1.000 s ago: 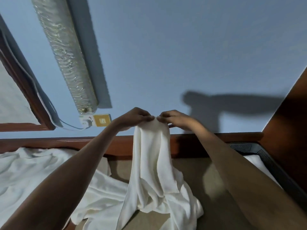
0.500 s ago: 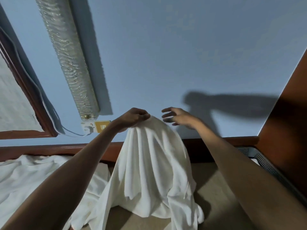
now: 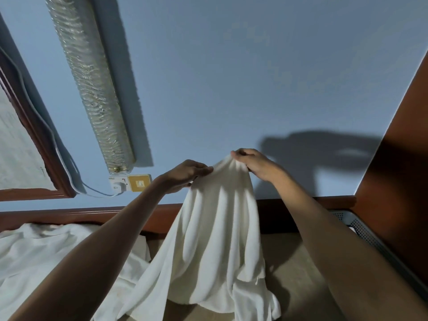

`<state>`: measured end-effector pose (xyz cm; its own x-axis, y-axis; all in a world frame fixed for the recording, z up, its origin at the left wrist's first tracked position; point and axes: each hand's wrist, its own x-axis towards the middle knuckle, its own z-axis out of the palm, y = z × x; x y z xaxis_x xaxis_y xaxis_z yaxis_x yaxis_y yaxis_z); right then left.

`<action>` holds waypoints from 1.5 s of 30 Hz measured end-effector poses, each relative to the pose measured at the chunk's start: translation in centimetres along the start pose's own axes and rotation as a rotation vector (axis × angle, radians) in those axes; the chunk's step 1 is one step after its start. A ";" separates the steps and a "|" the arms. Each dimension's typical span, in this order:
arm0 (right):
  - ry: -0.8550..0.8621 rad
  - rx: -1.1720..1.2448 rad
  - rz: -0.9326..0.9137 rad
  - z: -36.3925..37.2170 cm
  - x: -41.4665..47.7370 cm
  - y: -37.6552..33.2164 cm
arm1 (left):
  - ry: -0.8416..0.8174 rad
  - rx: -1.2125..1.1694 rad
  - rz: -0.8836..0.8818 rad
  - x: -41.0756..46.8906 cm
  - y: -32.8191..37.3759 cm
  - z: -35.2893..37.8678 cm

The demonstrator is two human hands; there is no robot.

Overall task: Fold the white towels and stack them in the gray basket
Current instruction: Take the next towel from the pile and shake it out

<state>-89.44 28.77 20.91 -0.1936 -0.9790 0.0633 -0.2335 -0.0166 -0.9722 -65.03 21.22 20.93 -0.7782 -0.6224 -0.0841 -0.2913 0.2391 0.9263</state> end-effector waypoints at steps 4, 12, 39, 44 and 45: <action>0.205 -0.235 -0.054 -1.4 0.4 -0.1 | 0.056 -0.017 0.004 0.2 -0.2 -0.3; -0.317 -0.491 0.163 0.4 -0.7 -1.9 | 0.005 0.088 0.120 1.2 3.5 0.2; -0.340 -0.312 0.157 2.7 0.7 -3.5 | -0.039 -0.027 0.084 2.1 2.3 -3.8; -0.117 -0.081 0.024 1.9 1.4 -3.9 | -0.017 -0.182 0.068 1.1 0.5 -4.4; -0.039 -0.052 0.019 1.9 1.6 -4.1 | -0.017 -0.205 0.069 1.0 0.3 -4.3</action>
<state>-86.96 26.88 24.52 -0.1612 -0.9863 0.0349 -0.2799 0.0118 -0.9600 -63.51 17.43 22.66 -0.8021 -0.5968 -0.0227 -0.1193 0.1229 0.9852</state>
